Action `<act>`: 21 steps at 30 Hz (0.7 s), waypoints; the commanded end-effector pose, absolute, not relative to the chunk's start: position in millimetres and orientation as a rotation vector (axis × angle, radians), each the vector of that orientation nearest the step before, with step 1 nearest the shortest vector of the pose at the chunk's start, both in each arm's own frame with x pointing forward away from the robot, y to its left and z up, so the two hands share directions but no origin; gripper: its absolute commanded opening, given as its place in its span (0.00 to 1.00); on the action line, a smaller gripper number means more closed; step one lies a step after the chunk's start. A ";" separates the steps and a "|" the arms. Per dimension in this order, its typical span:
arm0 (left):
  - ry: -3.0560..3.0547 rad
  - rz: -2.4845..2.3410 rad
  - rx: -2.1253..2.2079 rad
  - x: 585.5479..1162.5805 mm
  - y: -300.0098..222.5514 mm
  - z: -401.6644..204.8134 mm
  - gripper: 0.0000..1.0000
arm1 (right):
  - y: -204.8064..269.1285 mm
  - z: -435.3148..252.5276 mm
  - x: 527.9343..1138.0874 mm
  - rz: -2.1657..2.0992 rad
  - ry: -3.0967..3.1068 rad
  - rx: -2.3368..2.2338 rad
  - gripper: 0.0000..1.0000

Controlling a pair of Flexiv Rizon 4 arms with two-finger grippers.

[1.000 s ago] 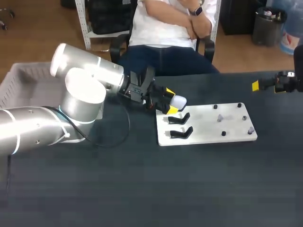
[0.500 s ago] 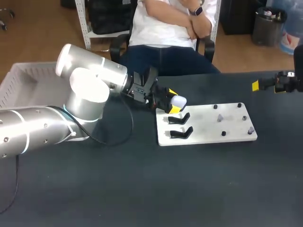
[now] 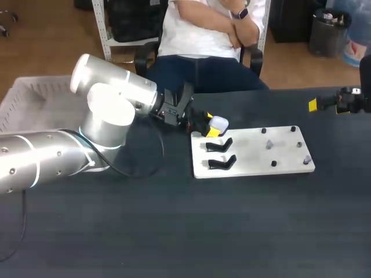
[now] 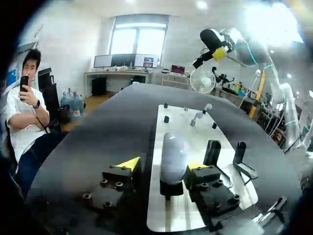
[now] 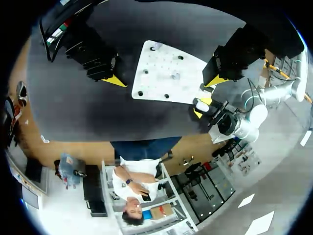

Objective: Pick up each earbud case from the left stands, insert the matching earbuds, close the lid, and place the case in the box.

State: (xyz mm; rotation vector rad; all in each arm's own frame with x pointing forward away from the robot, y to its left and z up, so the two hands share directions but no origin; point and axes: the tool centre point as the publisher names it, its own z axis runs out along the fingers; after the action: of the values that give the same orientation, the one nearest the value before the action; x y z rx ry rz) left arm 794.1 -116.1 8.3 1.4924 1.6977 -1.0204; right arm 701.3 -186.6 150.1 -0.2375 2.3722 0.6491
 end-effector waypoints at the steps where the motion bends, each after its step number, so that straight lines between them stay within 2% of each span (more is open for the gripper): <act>1: 1.692 -1.025 1.505 796.8 -118.2 11.0 0.47 | -186.2 150.0 701.1 0.646 2.373 -0.236 1.00; 8: 1.685 -1.030 1.508 795.0 -118.5 10.3 0.40 | -186.2 150.0 701.1 0.646 2.373 -0.236 1.00; 10: 1.685 -1.031 1.507 794.3 -118.2 9.8 0.29 | -186.2 150.0 701.1 0.646 2.373 -0.236 1.00; 14: 1.680 -1.033 1.504 792.6 -117.5 11.2 0.01 | -186.2 150.0 701.1 0.646 2.373 -0.236 1.00; 21: 1.664 -1.040 1.509 789.0 -119.4 14.0 0.00 | -186.2 150.0 701.1 0.646 2.373 -0.236 1.00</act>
State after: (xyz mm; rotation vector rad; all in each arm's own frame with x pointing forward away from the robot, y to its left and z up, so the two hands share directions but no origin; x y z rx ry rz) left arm 790.2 -118.8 13.6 1.5084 1.6672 -1.0394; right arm 701.3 -186.6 150.0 -0.2375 2.3722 0.6491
